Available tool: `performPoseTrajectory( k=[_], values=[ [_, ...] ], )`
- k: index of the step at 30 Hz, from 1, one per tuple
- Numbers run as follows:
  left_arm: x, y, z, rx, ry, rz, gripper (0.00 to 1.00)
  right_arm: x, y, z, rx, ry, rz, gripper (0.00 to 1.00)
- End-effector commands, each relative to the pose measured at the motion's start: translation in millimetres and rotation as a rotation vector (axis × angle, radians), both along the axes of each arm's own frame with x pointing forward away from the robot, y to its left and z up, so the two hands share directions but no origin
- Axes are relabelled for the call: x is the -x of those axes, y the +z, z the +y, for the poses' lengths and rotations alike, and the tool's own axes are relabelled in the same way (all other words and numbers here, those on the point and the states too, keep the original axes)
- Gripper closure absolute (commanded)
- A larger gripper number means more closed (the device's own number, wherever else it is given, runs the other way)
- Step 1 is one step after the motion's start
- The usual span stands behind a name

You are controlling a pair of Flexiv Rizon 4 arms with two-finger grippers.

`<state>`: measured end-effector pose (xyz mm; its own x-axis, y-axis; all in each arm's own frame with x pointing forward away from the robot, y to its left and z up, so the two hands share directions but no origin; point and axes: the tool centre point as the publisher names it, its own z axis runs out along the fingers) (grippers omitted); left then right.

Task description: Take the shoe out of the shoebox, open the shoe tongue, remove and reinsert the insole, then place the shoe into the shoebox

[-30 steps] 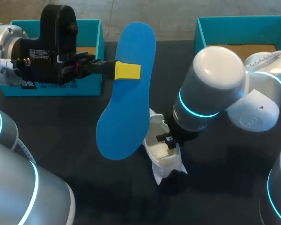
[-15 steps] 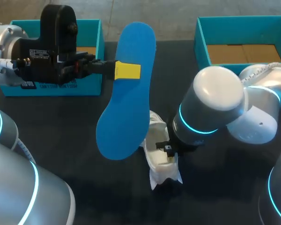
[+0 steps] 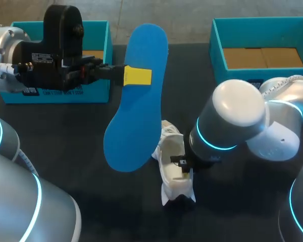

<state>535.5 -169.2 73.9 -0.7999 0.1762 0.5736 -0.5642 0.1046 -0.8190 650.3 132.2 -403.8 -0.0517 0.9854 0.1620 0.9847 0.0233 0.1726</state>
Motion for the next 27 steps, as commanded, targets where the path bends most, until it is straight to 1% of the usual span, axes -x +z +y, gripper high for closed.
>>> performPoseTrajectory(
  k=[1, 9, 10, 11, 13, 16, 18, 20, 21, 23, 27],
  values=[
    [0.1, 0, -1, -0.002, 0.0, 0.0, 1.0, 4.5, -5, 0, -0.005, -0.011, -0.003, 1.0],
    [0.1, 0, -1, -0.002, 0.0, 0.0, 1.0, 6.1, -13, -5, -0.027, -0.028, 0.001, 1.0],
    [0.1, 0, -1, -0.002, 0.0, 0.0, 1.0, 6.8, -12, -5, -0.027, -0.03, 0.0, 0.66],
    [0.1, 0, -1, -0.002, 0.0, 0.0, 1.0, 7.1, -11, -6, -0.027, -0.032, -0.008, 0.0],
    [0.1, 0, -1, -0.002, 0.0, 0.0, 1.0, 6.7, -6, -6, -0.036, -0.021, -0.037, 0.0],
    [0.1, 0, -1, -0.002, 0.0, 0.0, 1.0, 4.8, 2, -8, -0.047, 0.005, -0.058, 0.0],
    [0.1, 0, -1, -0.002, 0.0, 0.0, 1.0, 4.1, 10, -8, -0.062, 0.034, -0.086, 0.0],
    [0.1, 0, -1, -0.002, 0.0, 0.0, 1.0, 4.1, 16, -10, -0.06, 0.045, -0.084, 0.0],
    [0.1, 0, -1, -0.002, 0.0, 0.0, 1.0, 4.3, 21, -12, -0.073, 0.057, -0.1, 0.0],
    [0.1, 0, -1, -0.002, 0.0, 0.0, 1.0, 6.0, 29, -13, -0.065, 0.057, -0.09, 0.0],
    [0.1, 0, -1, -0.002, 0.0, 0.0, 1.0, 6.3, 39, -17, -0.099, 0.063, -0.095, 0.0]
  ],
)
